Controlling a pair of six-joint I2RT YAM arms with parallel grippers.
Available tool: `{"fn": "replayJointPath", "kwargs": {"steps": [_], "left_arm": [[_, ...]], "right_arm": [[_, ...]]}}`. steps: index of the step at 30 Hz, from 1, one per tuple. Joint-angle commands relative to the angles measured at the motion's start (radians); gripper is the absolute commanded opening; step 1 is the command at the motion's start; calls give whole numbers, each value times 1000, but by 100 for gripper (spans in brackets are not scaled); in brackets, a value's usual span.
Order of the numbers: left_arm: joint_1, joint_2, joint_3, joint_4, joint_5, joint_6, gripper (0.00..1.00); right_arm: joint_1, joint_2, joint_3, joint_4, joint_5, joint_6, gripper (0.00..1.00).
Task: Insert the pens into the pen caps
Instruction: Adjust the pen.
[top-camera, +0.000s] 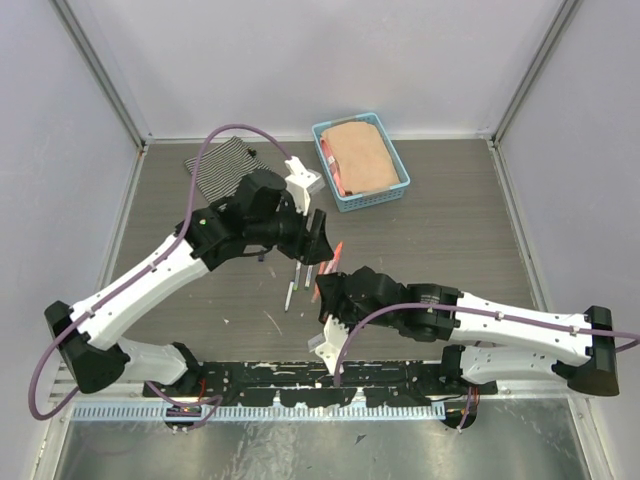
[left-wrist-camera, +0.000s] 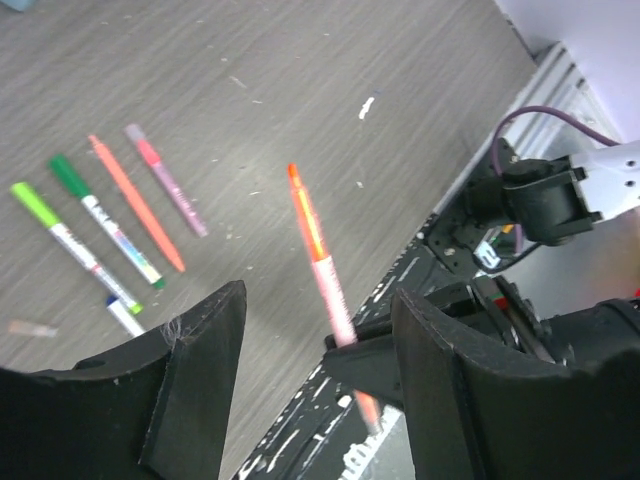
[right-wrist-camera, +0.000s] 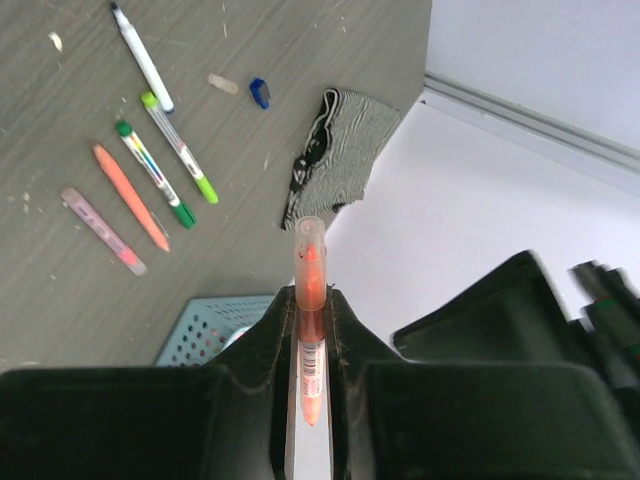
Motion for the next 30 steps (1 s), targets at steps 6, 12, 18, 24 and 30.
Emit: {"fn": "replayJointPath", "kwargs": {"steps": [6, 12, 18, 24, 30], "left_arm": [[2, 16, -44, 165, 109, -89, 67], [2, 33, -69, 193, 107, -103, 64], [1, 33, -84, 190, 117, -102, 60], [1, 24, -122, 213, 138, -115, 56], [1, 41, -133, 235, 181, -127, 34]], "right_arm": [[42, -7, -2, 84, 185, -154, 4], [48, -14, -15, 104, 188, -159, 4], [49, -19, -15, 121, 212, -164, 4], [49, -26, -12, 128, 216, -168, 4], [49, -20, -9, 125, 222, -168, 4]]}}
